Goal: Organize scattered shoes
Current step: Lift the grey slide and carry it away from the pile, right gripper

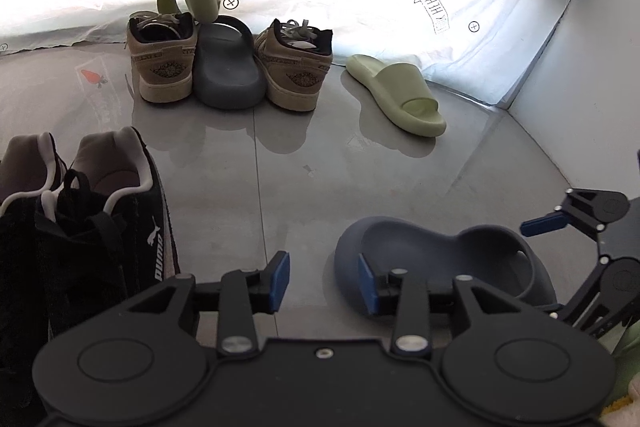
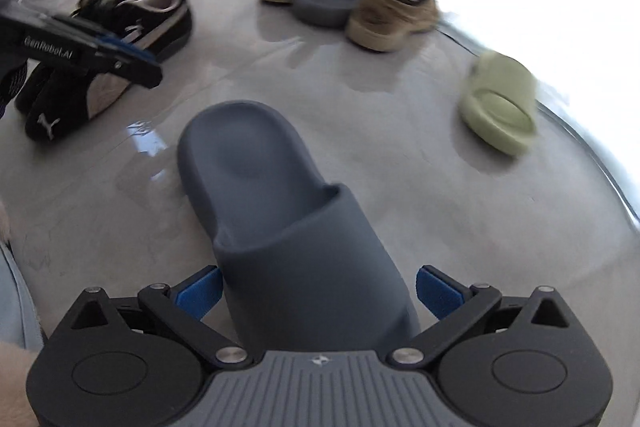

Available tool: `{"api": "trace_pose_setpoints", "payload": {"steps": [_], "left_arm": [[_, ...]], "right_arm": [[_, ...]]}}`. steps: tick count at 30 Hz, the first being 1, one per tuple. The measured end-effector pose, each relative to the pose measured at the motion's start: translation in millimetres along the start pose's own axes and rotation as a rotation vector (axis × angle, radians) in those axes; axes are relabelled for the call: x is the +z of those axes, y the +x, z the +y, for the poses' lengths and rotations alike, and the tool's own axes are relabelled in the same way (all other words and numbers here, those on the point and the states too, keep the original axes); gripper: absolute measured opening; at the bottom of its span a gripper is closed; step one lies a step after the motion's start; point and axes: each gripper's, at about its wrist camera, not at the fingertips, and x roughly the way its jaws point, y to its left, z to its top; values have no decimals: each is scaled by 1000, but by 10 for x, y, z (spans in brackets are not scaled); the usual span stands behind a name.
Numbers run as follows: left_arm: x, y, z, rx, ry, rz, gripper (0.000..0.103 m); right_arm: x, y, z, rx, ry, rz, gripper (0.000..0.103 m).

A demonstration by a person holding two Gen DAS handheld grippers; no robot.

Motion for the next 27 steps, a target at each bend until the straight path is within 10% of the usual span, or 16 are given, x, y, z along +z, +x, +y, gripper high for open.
{"api": "trace_pose_setpoints", "payload": {"steps": [14, 27], "left_arm": [[-32, -32, 125, 19, -38, 3, 39], [-26, -10, 177, 5, -49, 8, 39]], "right_arm": [[415, 234, -49, -171, 681, 122, 101], [39, 38, -188, 19, 674, -34, 95]]}}
